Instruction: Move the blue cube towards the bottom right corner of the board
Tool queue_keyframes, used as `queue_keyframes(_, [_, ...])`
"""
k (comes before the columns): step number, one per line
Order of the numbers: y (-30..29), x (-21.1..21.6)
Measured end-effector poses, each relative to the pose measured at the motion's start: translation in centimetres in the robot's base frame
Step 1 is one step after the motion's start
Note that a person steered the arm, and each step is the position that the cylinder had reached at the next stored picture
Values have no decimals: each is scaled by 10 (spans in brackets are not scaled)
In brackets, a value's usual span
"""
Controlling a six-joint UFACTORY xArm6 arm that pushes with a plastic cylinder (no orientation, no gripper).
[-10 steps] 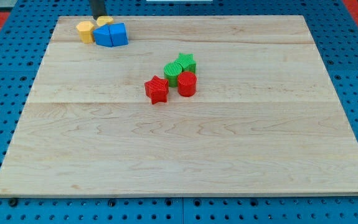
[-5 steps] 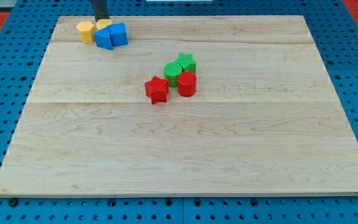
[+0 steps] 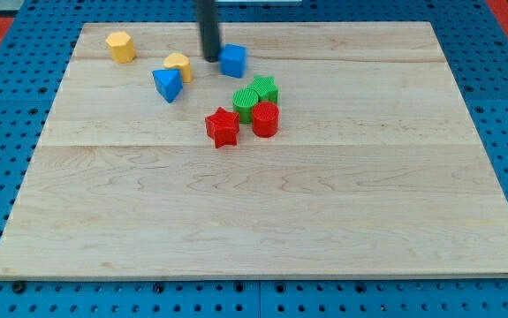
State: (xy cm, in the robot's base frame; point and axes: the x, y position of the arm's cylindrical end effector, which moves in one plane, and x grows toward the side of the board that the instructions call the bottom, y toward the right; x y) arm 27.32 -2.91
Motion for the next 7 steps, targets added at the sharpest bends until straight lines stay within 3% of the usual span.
queue_keyframes(2, [125, 8])
queue_keyframes(3, [139, 83])
queue_keyframes(5, [194, 143])
queue_keyframes(6, [190, 190])
queue_keyframes(7, [212, 144])
